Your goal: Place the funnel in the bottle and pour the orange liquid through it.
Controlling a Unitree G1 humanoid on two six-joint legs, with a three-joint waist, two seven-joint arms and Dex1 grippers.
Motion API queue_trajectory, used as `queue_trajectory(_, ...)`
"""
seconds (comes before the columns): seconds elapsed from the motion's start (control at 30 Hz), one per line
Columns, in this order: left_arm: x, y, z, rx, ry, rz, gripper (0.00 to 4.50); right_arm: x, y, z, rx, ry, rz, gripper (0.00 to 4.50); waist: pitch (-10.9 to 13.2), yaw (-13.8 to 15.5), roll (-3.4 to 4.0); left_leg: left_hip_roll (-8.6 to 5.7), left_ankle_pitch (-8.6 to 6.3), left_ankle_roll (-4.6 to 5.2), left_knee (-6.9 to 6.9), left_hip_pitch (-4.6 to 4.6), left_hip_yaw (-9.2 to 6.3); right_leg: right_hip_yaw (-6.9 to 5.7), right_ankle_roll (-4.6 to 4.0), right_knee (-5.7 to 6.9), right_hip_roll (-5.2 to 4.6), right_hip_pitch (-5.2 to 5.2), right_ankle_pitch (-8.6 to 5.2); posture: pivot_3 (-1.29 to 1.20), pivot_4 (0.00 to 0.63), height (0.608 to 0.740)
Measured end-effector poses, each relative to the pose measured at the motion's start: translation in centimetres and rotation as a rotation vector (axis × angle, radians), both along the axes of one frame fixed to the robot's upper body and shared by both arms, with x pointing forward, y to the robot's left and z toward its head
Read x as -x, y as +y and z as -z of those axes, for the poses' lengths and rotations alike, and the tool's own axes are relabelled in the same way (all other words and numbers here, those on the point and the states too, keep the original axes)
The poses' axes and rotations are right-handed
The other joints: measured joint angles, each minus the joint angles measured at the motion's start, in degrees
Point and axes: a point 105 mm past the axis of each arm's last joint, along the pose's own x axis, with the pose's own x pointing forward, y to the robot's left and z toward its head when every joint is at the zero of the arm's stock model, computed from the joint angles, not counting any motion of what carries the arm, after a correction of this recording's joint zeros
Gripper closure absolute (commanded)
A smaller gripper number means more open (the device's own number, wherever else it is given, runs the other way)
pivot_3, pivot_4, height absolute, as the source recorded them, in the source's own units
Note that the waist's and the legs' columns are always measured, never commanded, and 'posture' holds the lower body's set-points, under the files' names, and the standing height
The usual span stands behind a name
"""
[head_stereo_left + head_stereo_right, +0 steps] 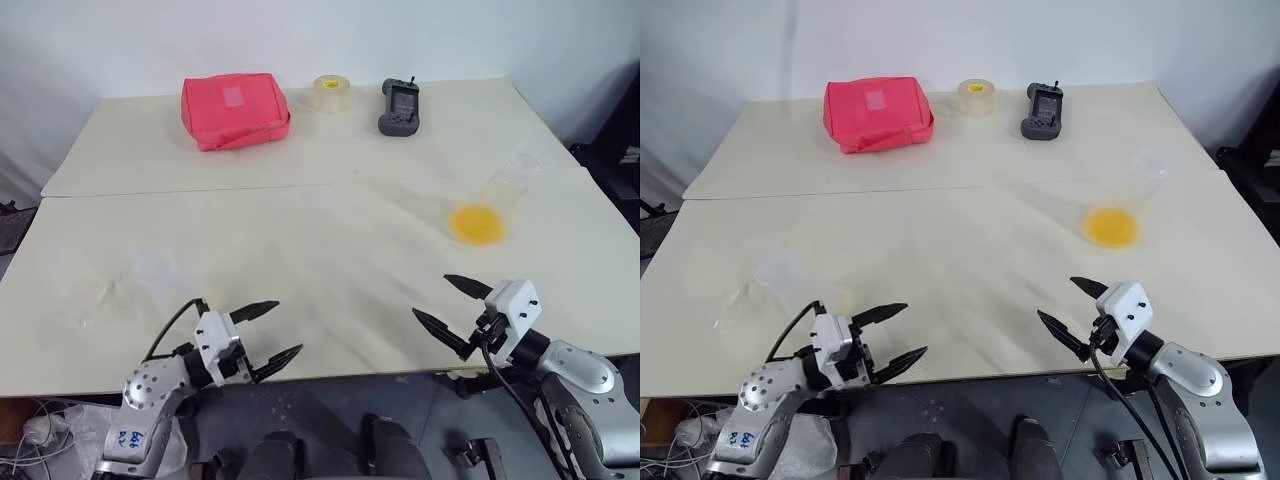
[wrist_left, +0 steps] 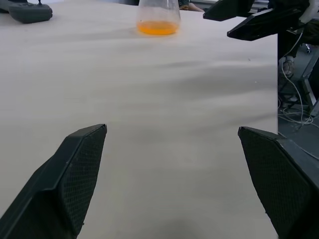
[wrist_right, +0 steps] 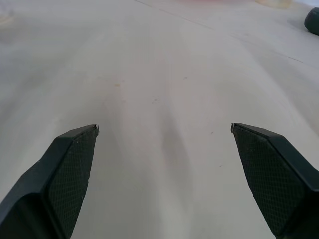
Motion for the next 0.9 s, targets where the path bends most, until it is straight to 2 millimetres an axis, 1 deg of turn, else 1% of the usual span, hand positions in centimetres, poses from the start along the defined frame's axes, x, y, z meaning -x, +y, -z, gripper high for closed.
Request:
queue_trajectory(0.13,-0.4,-0.4,-0.2,0.007,0.028,0.001,0.0,-0.1,0.2,-0.1,0.007,-0.007,-0.007,0.04,0.0,-0.05,0.0,0.0,0.0,0.0,0.0,0.0,0.0,0.01,0.0,0.02,0.01,0.0,0.0,0.0,0.15,0.74)
queue_trajectory(0.23,-0.2,-1.0,-0.9,0.041,0.057,0.019,0.0,-0.1,0.4,0.2,0.008,0.002,-0.014,0.04,0.0,-0.08,0.0,0.01,0.0,0.0,0.0,-0.01,-0.01,0.01,0.0,0.06,0.0,0.0,0.0,0.0,0.15,0.74)
queue_trajectory(0.37,-0.1,-1.8,-1.0,0.039,0.066,0.02,0.0,0.0,0.6,0.2,0.007,0.005,-0.024,0.04,0.0,-0.07,0.0,0.0,0.0,0.0,0.0,0.0,0.0,0.02,0.0,0.02,0.01,0.0,0.0,0.0,0.15,0.74)
queue_trajectory(0.47,-0.2,-1.9,-0.9,0.041,0.087,-0.002,0.0,-0.2,1.1,0.1,0.005,0.002,-0.053,0.04,0.0,-0.08,0.0,0.01,0.0,0.0,0.0,0.0,0.0,0.02,0.0,0.02,0.02,0.0,0.0,0.0,0.15,0.74)
queue_trajectory(0.53,0.2,-1.7,-0.8,0.028,0.091,-0.003,0.0,-0.3,1.5,-0.1,0.002,-0.004,-0.081,0.04,0.0,-0.14,0.0,0.02,0.0,-0.01,0.0,0.0,0.0,0.02,0.0,0.01,0.02,-0.02,0.0,0.0,0.15,0.74)
queue_trajectory(0.6,0.4,-0.6,-0.9,0.025,0.09,-0.041,0.0,-0.4,1.9,-0.3,-0.006,-0.003,-0.113,0.04,0.0,-0.25,-0.01,0.07,-0.01,-0.03,0.0,0.0,0.0,0.02,0.0,0.01,0.04,-0.02,0.0,0.0,0.15,0.74)
queue_trajectory(0.7,0.8,1.4,-1.6,0.025,0.079,-0.106,0.0,-0.6,2.1,-0.3,-0.007,0.007,-0.157,0.04,0.03,-0.24,-0.05,0.1,-0.02,-0.03,0.0,0.0,0.0,0.03,-0.03,0.0,0.01,-0.02,-0.01,0.0,0.15,0.74)
queue_trajectory(0.87,3.6,5.1,-2.4,0.042,0.119,-0.208,0.0,-1.8,2.6,-0.9,-0.017,0.004,-0.229,0.04,0.07,-0.42,-0.12,0.19,-0.07,-0.07,0.0,-0.03,-0.01,0.18,-0.07,-0.12,-0.09,-0.01,-0.04,0.0,0.15,0.74)
queue_trajectory(0.9,3.9,5.6,-2.6,0.049,0.123,-0.224,0.0,-2.0,2.7,-1.0,-0.018,0.001,-0.235,0.04,0.07,-0.41,-0.12,0.2,-0.07,-0.07,0.0,-0.02,-0.01,0.18,-0.09,-0.14,-0.09,0.0,-0.05,0.0,0.15,0.74)
